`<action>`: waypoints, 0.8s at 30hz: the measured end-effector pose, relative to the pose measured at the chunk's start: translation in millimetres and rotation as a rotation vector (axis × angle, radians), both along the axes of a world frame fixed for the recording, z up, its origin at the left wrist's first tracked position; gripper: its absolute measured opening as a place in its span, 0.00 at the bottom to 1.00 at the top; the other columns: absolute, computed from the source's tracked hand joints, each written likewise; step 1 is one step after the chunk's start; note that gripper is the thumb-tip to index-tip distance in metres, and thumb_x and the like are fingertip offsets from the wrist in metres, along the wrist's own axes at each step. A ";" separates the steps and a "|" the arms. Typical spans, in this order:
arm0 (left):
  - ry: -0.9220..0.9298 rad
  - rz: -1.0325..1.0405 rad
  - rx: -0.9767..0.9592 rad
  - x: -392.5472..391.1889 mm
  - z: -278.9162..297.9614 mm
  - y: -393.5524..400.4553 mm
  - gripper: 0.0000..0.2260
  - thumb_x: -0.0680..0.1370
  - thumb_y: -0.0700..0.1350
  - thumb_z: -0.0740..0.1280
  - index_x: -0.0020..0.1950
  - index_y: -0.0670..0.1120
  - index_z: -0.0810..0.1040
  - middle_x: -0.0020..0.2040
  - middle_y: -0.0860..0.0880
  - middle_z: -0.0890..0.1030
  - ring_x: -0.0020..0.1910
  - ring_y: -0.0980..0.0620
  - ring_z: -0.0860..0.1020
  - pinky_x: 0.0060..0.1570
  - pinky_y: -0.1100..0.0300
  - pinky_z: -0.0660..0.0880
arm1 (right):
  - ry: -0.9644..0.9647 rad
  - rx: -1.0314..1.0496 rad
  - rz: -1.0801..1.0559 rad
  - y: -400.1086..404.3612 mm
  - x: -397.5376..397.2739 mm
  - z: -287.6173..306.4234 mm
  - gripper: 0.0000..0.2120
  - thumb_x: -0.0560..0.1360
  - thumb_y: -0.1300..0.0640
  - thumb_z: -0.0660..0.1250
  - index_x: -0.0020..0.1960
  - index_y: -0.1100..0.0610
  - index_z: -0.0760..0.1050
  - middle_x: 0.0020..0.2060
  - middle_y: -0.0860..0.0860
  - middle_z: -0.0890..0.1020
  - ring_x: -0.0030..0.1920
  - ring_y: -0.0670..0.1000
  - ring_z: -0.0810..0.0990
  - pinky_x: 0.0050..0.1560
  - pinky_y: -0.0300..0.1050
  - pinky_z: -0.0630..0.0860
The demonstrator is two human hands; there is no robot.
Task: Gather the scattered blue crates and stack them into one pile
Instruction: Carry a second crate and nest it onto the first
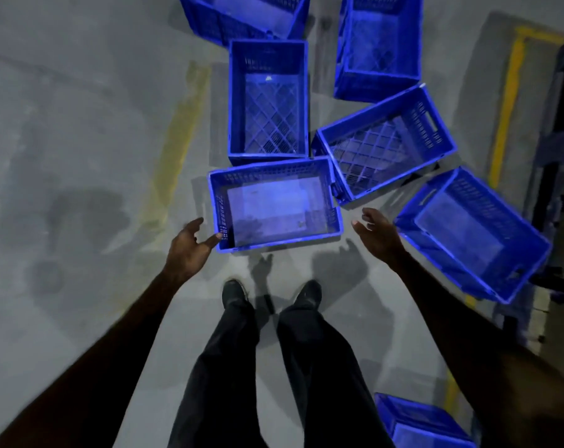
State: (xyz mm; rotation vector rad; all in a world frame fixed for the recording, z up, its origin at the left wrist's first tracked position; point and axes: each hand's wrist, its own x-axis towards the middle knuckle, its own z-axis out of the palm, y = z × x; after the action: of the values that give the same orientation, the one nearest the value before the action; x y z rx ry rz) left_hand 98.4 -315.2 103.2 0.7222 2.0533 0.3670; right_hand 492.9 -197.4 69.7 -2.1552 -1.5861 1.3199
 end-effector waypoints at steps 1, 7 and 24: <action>0.005 -0.005 -0.015 -4.5 -15.6 2.3 0.32 0.77 0.55 0.73 0.79 0.48 0.69 0.74 0.44 0.74 0.66 0.41 0.77 0.64 0.52 0.73 | -0.010 -0.006 -0.008 3.3 0.3 -16.5 0.22 0.78 0.56 0.72 0.69 0.63 0.74 0.61 0.61 0.81 0.63 0.58 0.80 0.64 0.55 0.76; 0.013 0.028 -0.085 -37.1 -130.4 18.7 0.32 0.76 0.55 0.75 0.77 0.49 0.70 0.71 0.43 0.77 0.64 0.43 0.79 0.66 0.51 0.73 | -0.056 -0.071 -0.030 23.3 0.1 -132.9 0.22 0.78 0.53 0.73 0.68 0.61 0.74 0.61 0.60 0.82 0.59 0.60 0.81 0.63 0.54 0.76; -0.044 0.169 0.033 -46.1 -405.0 -5.2 0.28 0.61 0.54 0.71 0.60 0.48 0.75 0.59 0.38 0.82 0.58 0.38 0.80 0.59 0.41 0.77 | -0.067 -0.132 -0.030 47.5 34.7 -394.7 0.25 0.71 0.51 0.69 0.66 0.57 0.76 0.60 0.58 0.82 0.58 0.60 0.80 0.55 0.53 0.76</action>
State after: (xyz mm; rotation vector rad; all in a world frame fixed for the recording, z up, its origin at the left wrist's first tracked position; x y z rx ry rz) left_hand 52.3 -320.4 -301.8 0.5562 2.0768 0.5096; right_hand 527.6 -149.9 -325.1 -2.3145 -1.5232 1.3941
